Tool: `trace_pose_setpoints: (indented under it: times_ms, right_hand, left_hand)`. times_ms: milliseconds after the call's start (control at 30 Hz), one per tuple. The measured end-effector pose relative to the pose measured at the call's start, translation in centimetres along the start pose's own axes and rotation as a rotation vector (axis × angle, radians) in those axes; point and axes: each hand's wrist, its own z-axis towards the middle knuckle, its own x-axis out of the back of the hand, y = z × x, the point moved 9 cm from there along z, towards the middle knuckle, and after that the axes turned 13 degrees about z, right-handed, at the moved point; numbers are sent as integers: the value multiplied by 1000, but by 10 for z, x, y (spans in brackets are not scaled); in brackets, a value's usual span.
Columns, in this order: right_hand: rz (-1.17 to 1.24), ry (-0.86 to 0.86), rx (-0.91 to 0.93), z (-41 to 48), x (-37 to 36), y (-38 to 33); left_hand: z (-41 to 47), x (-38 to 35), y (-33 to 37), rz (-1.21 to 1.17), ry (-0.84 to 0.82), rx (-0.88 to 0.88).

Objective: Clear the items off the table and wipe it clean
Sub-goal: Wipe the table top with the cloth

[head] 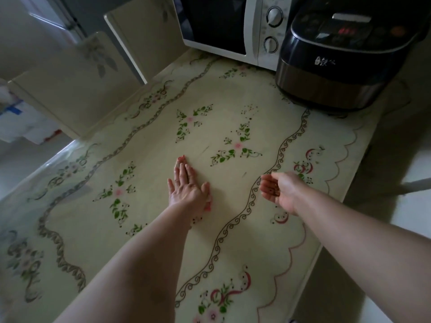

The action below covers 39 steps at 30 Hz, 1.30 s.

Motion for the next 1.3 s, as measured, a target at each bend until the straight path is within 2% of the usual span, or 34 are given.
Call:
trace_pose_setpoints:
  times_ms: [300,500,967,1167,1300]
  right_hand:
    - [126,-41,-32,29,11,-39]
    - [142,-18,1,31,35,-53]
    - [294,113,110,5,108,-72]
    - [272,90,83,-2,107,-64]
    - [182,89,70,-1,102,-62]
  left_hand:
    - [75,40,52,37,-4,-42]
    - [79,49,108,93,9,-165]
    - [5,26,223,147,47,-493]
    - [-45,9,233,182,79,-615]
    - [-66,1,209,208,101,-584]
